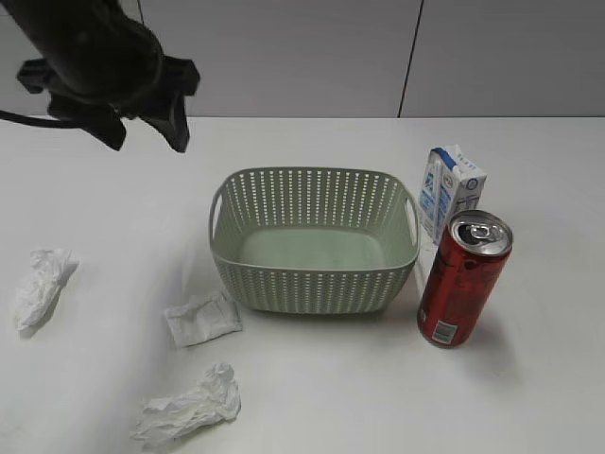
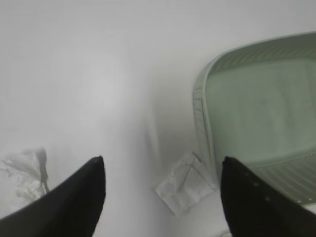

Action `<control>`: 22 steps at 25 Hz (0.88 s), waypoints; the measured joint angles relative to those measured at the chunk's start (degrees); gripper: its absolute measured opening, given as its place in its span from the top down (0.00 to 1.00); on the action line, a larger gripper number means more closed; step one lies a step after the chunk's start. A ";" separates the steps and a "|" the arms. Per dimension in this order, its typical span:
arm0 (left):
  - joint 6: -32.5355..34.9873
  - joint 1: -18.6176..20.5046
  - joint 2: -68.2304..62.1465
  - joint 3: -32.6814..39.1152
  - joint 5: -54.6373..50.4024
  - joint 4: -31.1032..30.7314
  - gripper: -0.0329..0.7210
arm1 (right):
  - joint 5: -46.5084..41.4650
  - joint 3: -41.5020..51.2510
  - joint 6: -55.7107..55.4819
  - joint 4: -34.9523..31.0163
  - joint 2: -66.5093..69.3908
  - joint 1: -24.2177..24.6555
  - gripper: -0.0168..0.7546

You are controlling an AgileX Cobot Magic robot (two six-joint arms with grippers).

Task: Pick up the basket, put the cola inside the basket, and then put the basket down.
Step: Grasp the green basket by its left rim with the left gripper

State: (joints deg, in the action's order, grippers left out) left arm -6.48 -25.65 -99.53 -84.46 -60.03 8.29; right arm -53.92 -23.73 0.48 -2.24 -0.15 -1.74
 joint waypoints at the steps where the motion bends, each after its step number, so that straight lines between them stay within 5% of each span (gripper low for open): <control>1: -0.72 -0.85 -1.55 -0.65 -0.06 -1.01 0.22 | 0.00 0.00 0.00 0.00 0.00 0.00 0.31; 16: -8.90 -6.35 -20.09 -8.14 0.44 -3.67 0.23 | 0.00 0.00 0.05 0.00 0.00 0.00 0.31; 22: -12.04 -6.54 -23.56 -8.25 2.03 -3.70 0.34 | 0.00 0.00 0.05 0.00 0.00 0.00 0.31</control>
State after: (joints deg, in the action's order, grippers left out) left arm -18.53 -32.20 -123.10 -92.72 -57.99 4.59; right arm -53.92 -23.73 0.53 -2.24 -0.15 -1.74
